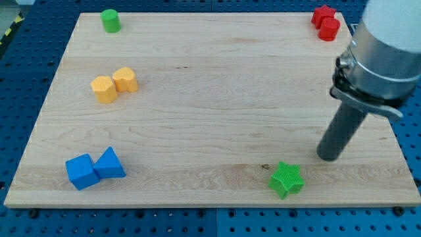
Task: Move green star slightly up
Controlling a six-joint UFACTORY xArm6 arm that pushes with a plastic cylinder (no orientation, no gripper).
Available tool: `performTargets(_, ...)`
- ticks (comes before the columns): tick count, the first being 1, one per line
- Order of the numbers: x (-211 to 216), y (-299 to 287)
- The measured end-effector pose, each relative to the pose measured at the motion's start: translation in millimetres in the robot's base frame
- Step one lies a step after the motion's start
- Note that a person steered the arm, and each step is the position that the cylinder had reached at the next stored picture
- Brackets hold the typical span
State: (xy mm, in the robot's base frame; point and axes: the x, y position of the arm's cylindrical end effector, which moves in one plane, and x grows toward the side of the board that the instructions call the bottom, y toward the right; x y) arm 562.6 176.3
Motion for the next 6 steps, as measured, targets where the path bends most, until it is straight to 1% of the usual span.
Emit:
performTargets(1,34.6,2.1)
performTargets(2,55.6,1.8)
performTargets(3,55.0,-8.3)
performTargets(4,55.0,-41.5)
performTargets(5,55.0,-62.3)
performTargets(6,41.4,-89.1)
